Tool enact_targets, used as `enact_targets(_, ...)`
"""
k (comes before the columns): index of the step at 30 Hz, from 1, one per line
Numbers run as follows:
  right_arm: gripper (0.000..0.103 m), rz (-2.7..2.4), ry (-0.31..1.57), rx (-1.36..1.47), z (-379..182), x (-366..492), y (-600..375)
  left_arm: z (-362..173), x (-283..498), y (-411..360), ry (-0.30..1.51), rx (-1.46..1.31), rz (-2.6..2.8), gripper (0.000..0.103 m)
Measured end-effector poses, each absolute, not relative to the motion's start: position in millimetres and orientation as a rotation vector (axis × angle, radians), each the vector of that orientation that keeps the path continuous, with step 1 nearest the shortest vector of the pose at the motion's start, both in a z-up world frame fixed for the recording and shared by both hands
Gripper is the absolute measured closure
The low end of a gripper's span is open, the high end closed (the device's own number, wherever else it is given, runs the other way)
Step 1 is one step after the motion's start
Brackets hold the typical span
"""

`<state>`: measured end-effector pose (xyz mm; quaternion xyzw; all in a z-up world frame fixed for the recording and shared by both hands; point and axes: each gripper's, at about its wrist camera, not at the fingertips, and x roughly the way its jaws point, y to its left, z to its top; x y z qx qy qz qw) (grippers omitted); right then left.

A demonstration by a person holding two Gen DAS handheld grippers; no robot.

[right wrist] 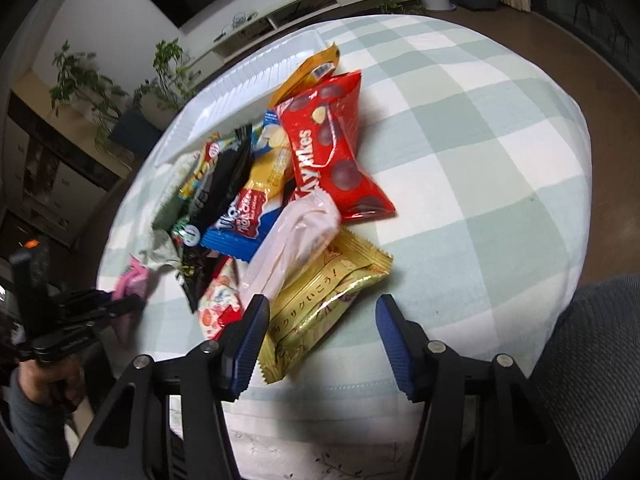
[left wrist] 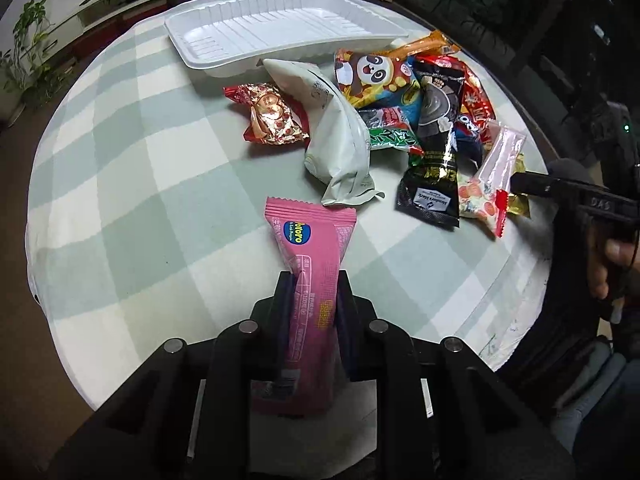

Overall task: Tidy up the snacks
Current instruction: 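Lift the pink wafer bar with the left tool while the right tool grasps the gold bar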

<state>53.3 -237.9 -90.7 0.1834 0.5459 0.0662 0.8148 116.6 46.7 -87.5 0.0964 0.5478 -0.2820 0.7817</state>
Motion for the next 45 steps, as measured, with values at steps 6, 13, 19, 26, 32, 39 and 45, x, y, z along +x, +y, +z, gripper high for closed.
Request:
enact_targets(6, 0.049, 0.109, 1.157, 0.169, -86, 58, -215, -79, 113, 56, 1.152, 0.184, -0.574, 0.085)
enact_targets(13, 0.064, 0.122, 1.141, 0.062, -81, 60, -202, -79, 112, 72, 1.157, 0.164, -0.557, 0.086)
enact_targets(19, 0.072, 0.126, 1.132, 0.043, -79, 57, -199, -78, 110, 80, 1.146, 0.126, -0.55, 0.086)
enact_targets(26, 0.076, 0.129, 1.121, 0.038, -75, 55, -196, -74, 110, 84, 1.128, 0.091, -0.552, 0.086)
enact_targets(32, 0.084, 0.126, 1.109, 0.036, -69, 53, -195, -68, 108, 88, 1.106, 0.052, -0.559, 0.086)
enact_targets(39, 0.085, 0.133, 1.11, 0.052, -66, 50, -197, -63, 106, 94, 1.083, 0.011, -0.564, 0.086)
enact_targets(45, 0.087, 0.142, 1.101, 0.085, -62, 46, -205, -60, 103, 96, 1.068, -0.016, -0.578, 0.086)
